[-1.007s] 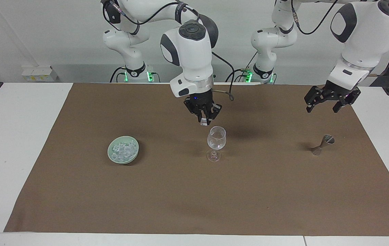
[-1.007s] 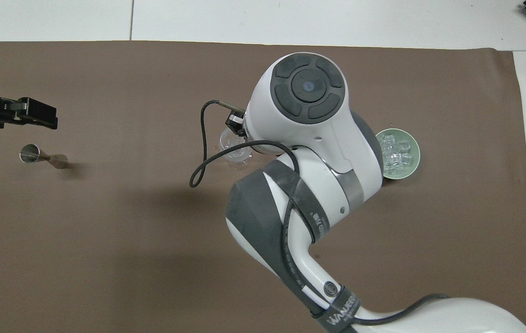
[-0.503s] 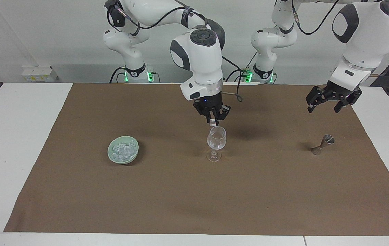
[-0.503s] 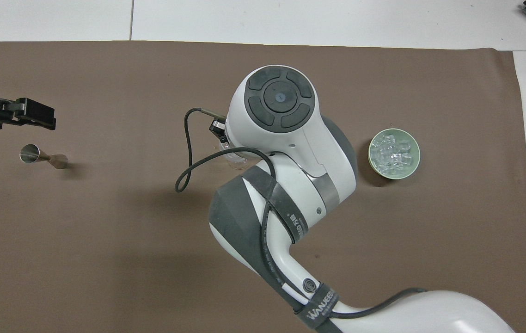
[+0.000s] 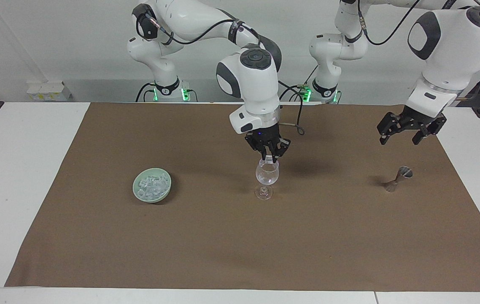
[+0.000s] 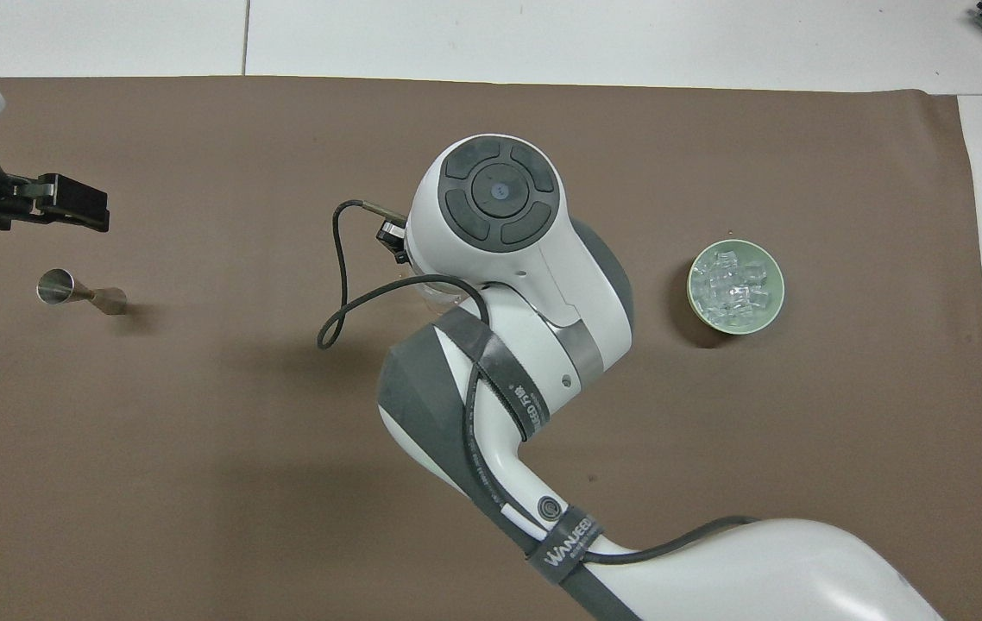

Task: Pour wine and add ice with both arms
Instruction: 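Tilt the ice dish over the clear cup with the right gripper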

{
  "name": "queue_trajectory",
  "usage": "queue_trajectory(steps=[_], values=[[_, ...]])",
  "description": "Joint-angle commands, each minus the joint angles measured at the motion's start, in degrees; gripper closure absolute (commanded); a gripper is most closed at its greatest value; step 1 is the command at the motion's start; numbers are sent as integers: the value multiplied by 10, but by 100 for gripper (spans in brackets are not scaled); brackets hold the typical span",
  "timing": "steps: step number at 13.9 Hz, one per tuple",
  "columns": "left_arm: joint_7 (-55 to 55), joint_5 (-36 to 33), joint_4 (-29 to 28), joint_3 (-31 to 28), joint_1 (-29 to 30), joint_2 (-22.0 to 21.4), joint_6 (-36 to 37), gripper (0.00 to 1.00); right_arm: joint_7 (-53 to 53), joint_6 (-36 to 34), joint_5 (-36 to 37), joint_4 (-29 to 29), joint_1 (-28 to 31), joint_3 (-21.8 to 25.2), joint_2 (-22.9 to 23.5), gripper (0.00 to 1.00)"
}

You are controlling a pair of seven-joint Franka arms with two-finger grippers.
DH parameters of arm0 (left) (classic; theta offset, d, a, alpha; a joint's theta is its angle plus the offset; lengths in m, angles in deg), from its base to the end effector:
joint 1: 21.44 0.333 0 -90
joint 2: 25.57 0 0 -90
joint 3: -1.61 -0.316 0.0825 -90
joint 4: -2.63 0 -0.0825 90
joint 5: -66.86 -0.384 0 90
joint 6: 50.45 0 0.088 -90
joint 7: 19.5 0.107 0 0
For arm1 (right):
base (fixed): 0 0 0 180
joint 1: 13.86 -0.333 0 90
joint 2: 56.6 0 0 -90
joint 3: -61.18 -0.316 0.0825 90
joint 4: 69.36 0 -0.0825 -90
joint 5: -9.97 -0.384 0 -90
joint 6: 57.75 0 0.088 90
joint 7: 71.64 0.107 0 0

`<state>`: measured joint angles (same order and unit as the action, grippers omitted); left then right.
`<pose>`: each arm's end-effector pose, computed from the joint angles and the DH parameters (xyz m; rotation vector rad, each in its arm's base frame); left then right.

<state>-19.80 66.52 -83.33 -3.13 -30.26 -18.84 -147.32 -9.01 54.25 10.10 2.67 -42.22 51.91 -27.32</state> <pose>0.6002 -0.0452 0.6015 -3.1249 0.1053 -0.1156 0.5902 0.4207 0.4886 -2.8655 0.6765 -0.0982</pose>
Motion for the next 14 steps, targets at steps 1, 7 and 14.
queue_trajectory(steps=[1,7,14], values=[[11,10,-10,-32,-21,-10,-6,0,14,1,-1,-15,1,-5,9,89],[11,24,-4,-29,-27,-6,9,0,14,-6,-1,-16,1,-6,8,76],[8,23,5,-30,-20,-4,8,0,14,-8,0,-16,1,-5,8,68]])
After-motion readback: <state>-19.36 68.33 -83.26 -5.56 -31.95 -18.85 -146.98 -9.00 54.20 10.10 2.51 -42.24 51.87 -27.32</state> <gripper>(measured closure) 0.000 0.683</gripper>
